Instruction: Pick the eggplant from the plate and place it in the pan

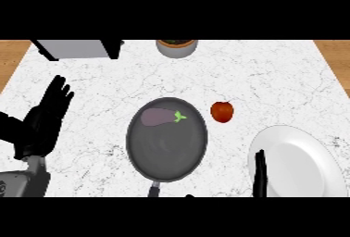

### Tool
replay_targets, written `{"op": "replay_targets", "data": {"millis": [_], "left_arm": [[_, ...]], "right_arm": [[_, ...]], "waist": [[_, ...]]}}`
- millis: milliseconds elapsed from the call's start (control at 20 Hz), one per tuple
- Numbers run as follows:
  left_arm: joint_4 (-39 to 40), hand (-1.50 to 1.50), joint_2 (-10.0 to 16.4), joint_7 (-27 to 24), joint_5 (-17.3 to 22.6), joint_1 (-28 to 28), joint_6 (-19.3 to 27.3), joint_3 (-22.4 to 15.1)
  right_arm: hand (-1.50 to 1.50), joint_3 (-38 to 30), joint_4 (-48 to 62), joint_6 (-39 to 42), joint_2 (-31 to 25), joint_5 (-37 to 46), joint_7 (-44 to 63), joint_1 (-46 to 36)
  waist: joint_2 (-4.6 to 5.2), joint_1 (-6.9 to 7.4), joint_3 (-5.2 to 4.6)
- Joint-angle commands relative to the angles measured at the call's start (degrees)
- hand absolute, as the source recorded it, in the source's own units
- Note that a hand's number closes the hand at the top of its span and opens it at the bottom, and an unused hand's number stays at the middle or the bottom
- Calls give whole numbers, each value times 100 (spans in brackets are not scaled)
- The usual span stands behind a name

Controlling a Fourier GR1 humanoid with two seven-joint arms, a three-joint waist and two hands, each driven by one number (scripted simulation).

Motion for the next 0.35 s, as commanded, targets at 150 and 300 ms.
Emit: {"op": "replay_targets", "data": {"millis": [150,300], "left_arm": [[-117,0,154,111,24,-20,-186,212],[128,0,-303,-124,-310,-89,-43,-145]], "right_arm": [[-150,818,-783,-1313,-720,494,-681,1811],[-150,826,-680,-1428,-725,363,-795,1910]], "waist": [[33,116,-3],[46,142,-3]]}}
